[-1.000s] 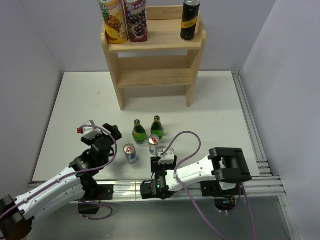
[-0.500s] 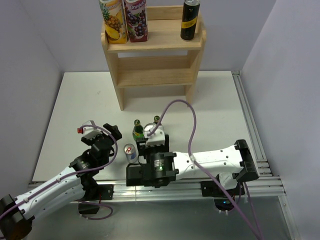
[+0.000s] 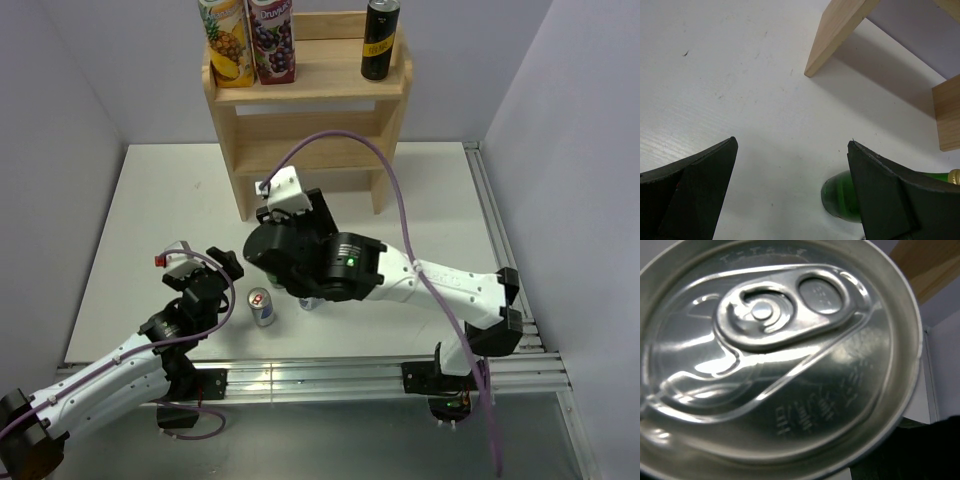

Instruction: Place and organize the beverage onto the shelf

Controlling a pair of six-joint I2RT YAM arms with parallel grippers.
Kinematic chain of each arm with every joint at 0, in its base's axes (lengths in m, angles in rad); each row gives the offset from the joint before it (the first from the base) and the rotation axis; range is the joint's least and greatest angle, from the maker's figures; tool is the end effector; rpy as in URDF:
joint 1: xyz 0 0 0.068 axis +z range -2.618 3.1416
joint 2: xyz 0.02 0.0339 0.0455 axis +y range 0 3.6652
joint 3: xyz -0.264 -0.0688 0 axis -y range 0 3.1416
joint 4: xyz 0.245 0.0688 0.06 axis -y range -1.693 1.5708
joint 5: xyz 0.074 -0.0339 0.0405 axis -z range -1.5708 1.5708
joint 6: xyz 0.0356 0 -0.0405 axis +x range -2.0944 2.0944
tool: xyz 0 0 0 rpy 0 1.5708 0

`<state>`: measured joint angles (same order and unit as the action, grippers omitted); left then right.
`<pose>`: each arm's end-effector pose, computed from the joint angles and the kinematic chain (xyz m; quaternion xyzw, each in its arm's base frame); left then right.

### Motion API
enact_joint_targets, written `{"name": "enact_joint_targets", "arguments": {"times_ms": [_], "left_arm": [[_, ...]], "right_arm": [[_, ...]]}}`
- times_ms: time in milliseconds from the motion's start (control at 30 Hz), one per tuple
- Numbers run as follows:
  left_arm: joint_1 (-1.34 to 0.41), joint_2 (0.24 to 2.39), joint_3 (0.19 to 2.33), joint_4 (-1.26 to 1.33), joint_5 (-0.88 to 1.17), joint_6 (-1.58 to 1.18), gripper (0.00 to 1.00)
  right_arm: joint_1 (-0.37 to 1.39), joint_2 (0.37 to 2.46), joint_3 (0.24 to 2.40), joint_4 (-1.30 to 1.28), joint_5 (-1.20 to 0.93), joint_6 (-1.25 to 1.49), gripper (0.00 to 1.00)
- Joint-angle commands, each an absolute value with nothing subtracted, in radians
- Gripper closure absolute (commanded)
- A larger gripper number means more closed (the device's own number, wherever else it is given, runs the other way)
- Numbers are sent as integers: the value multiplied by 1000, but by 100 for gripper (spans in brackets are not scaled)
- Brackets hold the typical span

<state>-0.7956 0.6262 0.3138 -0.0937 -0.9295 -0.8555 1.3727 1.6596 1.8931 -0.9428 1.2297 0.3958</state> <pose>0.1220 -0.0838 0.2124 -0.2687 0.7389 -0.1075 0.6085 0.0984 0.3200 0.4356 -0.1356 0.7685 -0.0684 0.6216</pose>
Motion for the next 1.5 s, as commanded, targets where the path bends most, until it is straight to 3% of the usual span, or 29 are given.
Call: {"name": "enact_joint_targets", "arguments": {"times_ms": [0, 267, 533, 767, 1033, 1467], "left_arm": [[-793, 624, 324, -78, -933, -854, 1], [-792, 644, 328, -67, -930, -848, 1], [-793, 626, 319, -68, -930, -854, 1], [-793, 641, 325, -71, -928, -856, 1], [-792, 629, 319, -67, -922, -854, 1], [-792, 634, 322, -71, -923, -856, 1]], "right_arm": [[1338, 1520, 1900, -600, 1074, 52, 100], [1157, 1565, 2089, -522, 890, -104, 100], [899, 1594, 2147, -422, 735, -86, 100], [743, 1750, 2324, -459, 594, -45, 100], [687, 1870, 2485, -413, 555, -60, 100], [658, 1930, 2467, -281, 577, -68, 100]]}}
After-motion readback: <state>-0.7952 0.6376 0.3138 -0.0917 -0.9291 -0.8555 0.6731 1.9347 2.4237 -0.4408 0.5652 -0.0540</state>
